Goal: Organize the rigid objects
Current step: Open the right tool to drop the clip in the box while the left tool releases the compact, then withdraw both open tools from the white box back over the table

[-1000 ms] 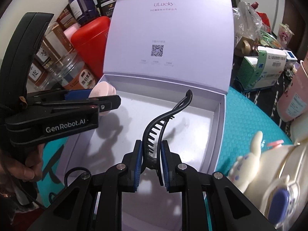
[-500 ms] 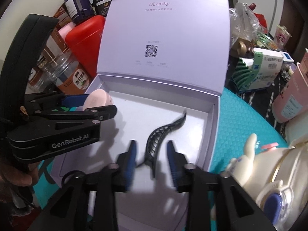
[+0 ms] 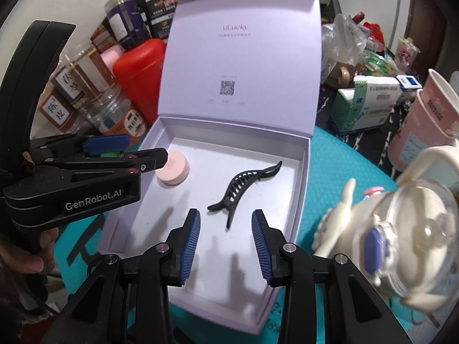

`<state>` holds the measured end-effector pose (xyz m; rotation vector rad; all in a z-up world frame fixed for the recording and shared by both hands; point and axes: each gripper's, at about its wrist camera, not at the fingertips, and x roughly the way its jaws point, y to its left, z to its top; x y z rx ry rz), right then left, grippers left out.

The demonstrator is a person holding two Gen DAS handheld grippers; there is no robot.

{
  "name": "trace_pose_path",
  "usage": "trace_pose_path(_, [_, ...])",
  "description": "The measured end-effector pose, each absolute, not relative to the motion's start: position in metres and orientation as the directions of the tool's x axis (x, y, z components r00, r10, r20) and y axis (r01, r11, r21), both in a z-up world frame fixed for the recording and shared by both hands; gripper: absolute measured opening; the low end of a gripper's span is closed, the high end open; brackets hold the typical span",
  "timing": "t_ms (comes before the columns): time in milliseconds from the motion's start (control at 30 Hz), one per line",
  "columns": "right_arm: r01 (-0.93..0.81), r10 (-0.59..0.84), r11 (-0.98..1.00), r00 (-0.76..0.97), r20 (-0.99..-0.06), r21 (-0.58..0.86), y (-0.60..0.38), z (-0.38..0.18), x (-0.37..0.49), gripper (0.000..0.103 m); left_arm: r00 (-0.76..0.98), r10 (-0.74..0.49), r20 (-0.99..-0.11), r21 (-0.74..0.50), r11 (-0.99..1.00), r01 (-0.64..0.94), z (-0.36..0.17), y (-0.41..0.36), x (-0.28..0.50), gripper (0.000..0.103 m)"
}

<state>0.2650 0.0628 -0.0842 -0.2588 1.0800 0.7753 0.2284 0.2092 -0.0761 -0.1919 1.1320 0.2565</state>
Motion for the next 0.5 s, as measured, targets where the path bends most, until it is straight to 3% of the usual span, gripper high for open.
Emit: trace_pose_path(500, [-0.678, 0.468, 0.719, 0.308, -0.828, 0.155, 0.033, -0.029, 0.232, 0.037, 0.461, 0.108, -0.881, -0.031, 0.958, -0.284, -0.015, 0.178, 0.195, 0.056])
